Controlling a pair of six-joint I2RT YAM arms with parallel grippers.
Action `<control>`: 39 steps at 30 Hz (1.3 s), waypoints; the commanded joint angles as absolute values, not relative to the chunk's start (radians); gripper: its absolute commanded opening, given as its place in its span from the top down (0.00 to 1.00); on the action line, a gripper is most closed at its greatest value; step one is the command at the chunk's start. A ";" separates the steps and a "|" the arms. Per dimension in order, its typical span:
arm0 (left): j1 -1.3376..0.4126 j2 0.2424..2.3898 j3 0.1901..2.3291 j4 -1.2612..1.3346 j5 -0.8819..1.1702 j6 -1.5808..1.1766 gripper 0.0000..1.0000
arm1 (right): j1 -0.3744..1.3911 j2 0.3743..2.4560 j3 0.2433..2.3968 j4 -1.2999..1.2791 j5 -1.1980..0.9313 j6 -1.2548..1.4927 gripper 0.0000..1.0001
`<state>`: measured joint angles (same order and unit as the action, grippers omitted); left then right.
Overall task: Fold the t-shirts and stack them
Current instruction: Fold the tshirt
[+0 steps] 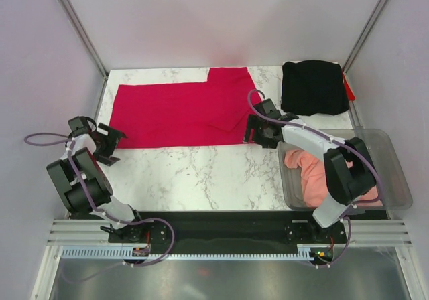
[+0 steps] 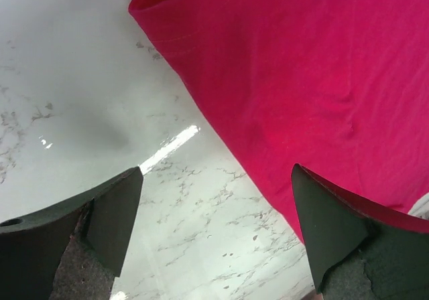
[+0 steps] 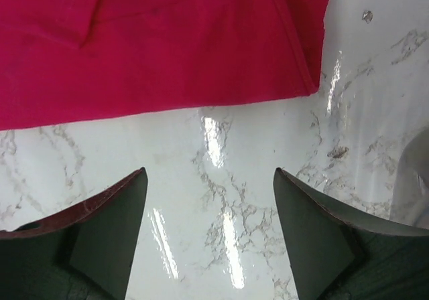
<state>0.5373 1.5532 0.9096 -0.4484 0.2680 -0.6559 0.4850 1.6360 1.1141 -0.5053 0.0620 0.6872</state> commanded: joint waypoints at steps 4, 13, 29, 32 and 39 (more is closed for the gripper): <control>0.543 1.606 0.920 -0.361 0.215 -0.722 0.05 | 0.472 1.764 1.196 -0.422 0.135 0.681 0.18; 0.540 1.677 0.963 -0.354 0.126 -0.727 0.15 | 0.387 1.844 1.167 -0.339 0.163 0.652 0.23; 0.480 1.672 1.038 -0.351 0.123 -0.701 0.98 | 0.376 1.781 1.138 -0.324 0.086 0.618 1.00; 0.495 1.562 1.060 -0.411 0.123 -0.677 0.98 | 0.379 1.670 1.134 -0.373 0.069 0.626 1.00; 0.687 1.217 0.908 -0.534 0.270 -0.673 0.98 | 0.445 1.461 0.992 -0.503 0.103 0.692 1.00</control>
